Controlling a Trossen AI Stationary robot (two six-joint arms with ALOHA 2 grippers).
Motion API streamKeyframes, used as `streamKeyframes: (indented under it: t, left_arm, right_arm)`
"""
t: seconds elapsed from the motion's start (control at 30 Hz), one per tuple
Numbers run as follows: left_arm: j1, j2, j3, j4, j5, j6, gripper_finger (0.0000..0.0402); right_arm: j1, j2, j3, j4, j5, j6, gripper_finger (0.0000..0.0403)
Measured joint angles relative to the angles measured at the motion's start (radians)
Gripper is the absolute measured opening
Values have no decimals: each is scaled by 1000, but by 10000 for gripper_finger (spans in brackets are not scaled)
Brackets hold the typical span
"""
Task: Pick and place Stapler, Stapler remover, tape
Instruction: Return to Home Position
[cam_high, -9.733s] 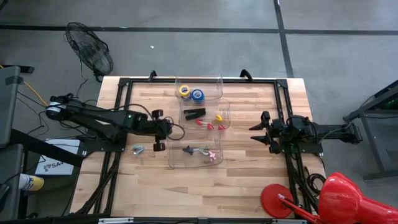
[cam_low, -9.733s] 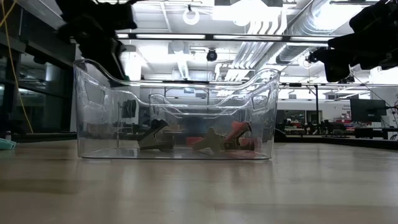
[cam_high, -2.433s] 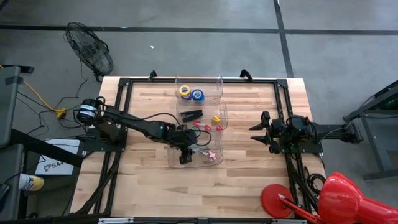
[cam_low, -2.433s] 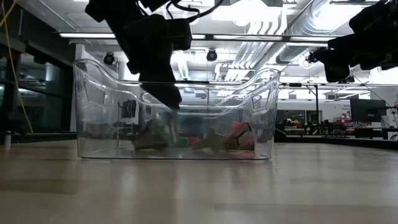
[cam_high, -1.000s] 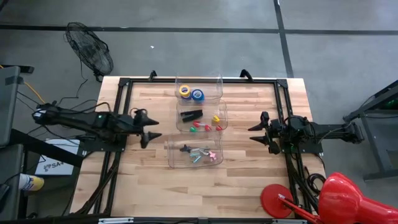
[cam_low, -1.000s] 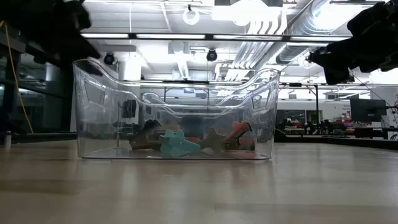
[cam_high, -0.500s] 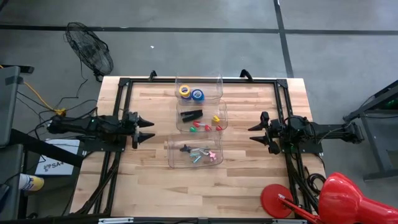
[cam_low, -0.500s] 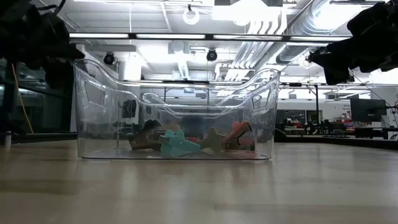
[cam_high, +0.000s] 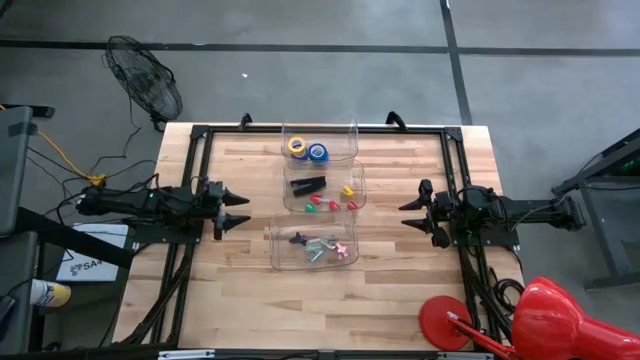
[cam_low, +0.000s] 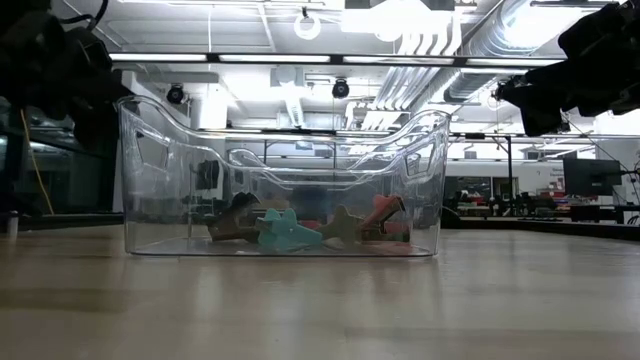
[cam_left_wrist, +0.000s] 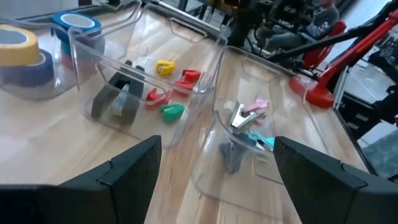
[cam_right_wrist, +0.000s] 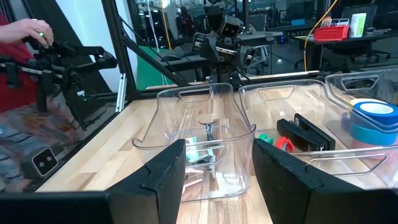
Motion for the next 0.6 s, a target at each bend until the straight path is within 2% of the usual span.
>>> streamKeyframes:
  t: [0.6]
  left_arm:
    - [0, 7, -2, 8, 10, 0, 305]
  right_arm:
    - [0, 0, 0, 0, 0, 0, 177]
